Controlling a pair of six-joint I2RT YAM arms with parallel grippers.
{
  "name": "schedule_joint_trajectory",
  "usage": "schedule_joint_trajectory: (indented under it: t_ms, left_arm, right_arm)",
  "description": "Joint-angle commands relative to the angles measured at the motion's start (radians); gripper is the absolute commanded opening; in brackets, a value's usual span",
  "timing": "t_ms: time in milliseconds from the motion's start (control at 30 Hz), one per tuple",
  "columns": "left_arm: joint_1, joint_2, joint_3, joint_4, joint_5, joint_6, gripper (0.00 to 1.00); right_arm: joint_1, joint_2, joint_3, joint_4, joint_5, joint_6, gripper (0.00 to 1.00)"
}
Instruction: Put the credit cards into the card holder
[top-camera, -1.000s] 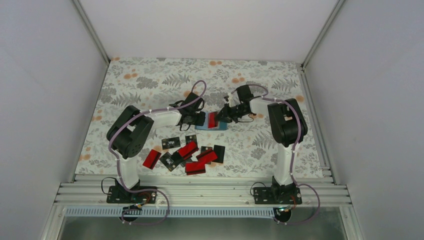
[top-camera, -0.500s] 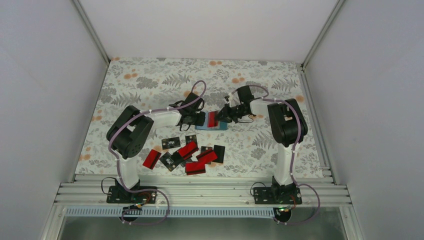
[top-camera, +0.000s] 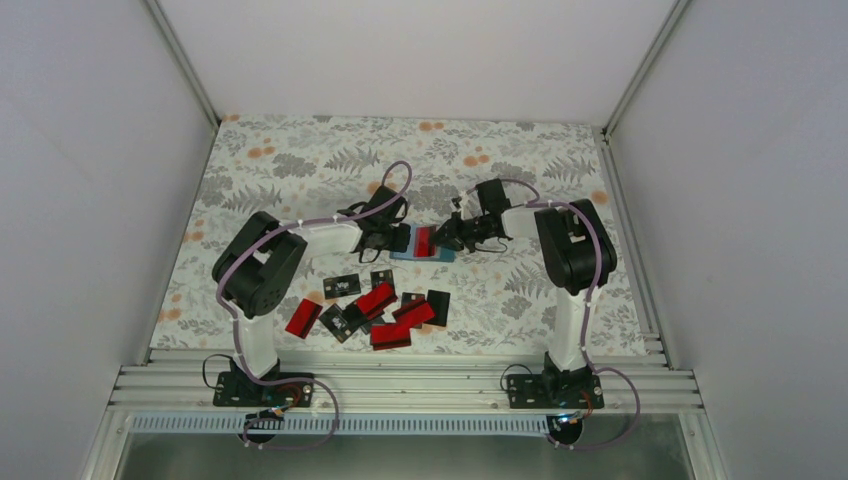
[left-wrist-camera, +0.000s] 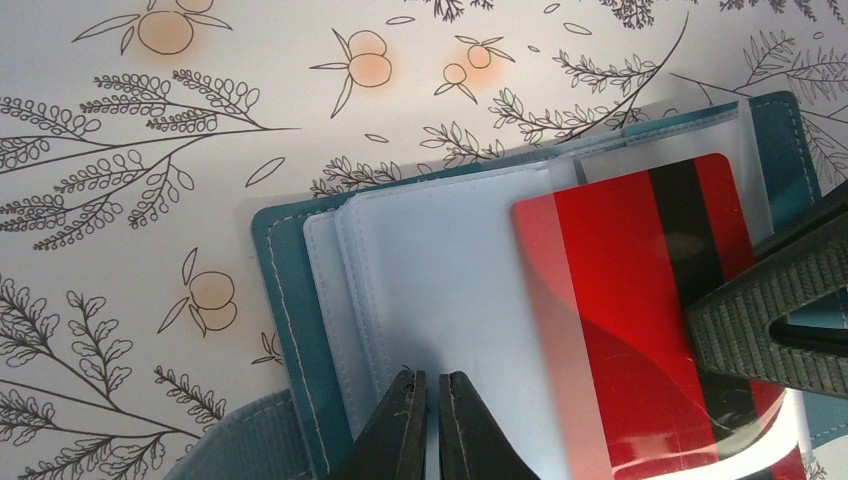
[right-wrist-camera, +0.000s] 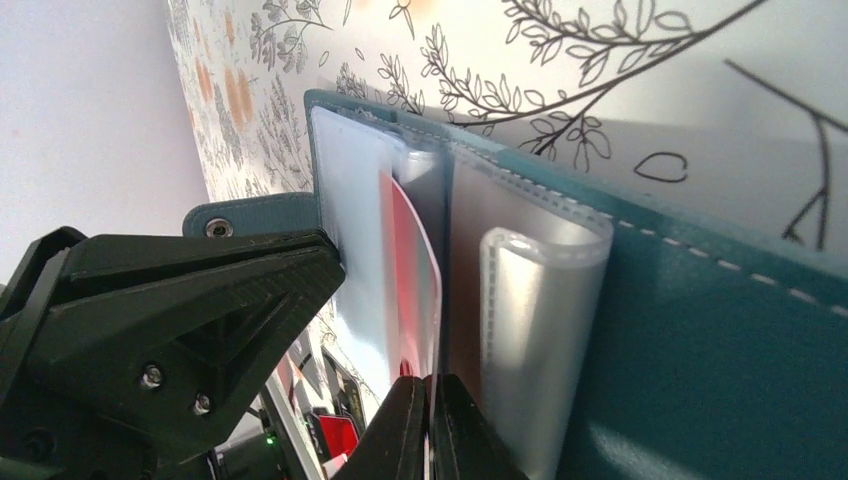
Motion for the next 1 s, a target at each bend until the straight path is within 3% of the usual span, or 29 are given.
schedule_joint_trajectory:
  t_ms: [0, 667, 967]
  left_arm:
    - [-0.002, 0.005, -0.037, -0.031, 0.006, -0.012, 0.05]
    - [-0.001, -0.016, -0.049, -0.011, 0.039, -0.023, 0.05]
    - [0.001, -0.124, -0.041, -0.06, 0.015, -0.017, 0.07]
  right_arm:
    - [0.009, -0.014, -0.027, 0.027, 0.063, 0.056, 0.04]
    - [0.055, 0.035, 0.01, 0.073, 0.044, 0.095, 0.04]
    - [0.055, 0.066, 0.02, 0.055, 0.057, 0.068, 0.04]
